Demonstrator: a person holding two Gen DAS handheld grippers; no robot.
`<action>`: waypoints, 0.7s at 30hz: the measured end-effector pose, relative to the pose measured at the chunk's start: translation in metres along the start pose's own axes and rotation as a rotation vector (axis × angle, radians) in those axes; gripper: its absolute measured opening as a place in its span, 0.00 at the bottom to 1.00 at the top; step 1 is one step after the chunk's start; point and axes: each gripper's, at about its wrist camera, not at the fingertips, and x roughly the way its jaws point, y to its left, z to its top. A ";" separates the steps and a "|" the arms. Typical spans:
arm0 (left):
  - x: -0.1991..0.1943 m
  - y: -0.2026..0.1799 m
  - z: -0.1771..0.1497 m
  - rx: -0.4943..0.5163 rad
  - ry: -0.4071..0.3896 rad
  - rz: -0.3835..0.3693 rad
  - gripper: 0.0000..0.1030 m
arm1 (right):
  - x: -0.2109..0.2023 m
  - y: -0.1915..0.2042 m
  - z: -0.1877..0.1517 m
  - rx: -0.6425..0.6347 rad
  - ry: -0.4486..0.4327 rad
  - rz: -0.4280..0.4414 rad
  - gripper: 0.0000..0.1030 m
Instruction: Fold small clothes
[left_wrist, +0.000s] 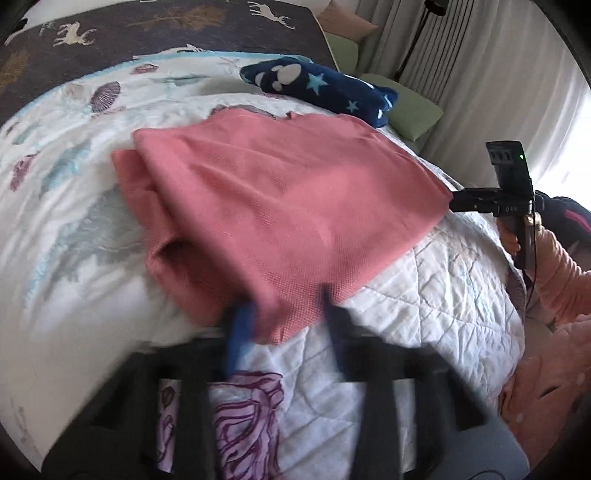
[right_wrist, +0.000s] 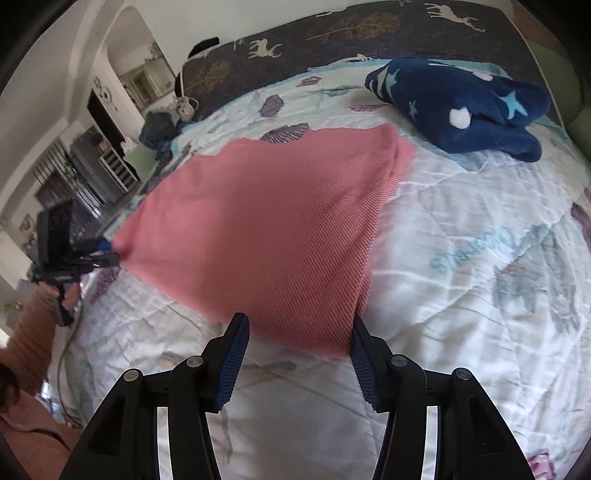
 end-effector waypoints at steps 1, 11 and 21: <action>0.001 0.002 -0.002 -0.013 -0.001 -0.005 0.15 | -0.001 -0.002 -0.001 0.017 -0.013 0.027 0.54; 0.003 0.025 0.002 -0.111 0.021 -0.044 0.28 | 0.001 -0.013 0.011 0.004 -0.019 0.073 0.54; 0.000 0.034 -0.015 -0.204 0.034 -0.188 0.08 | 0.021 -0.020 0.007 0.077 0.075 0.293 0.05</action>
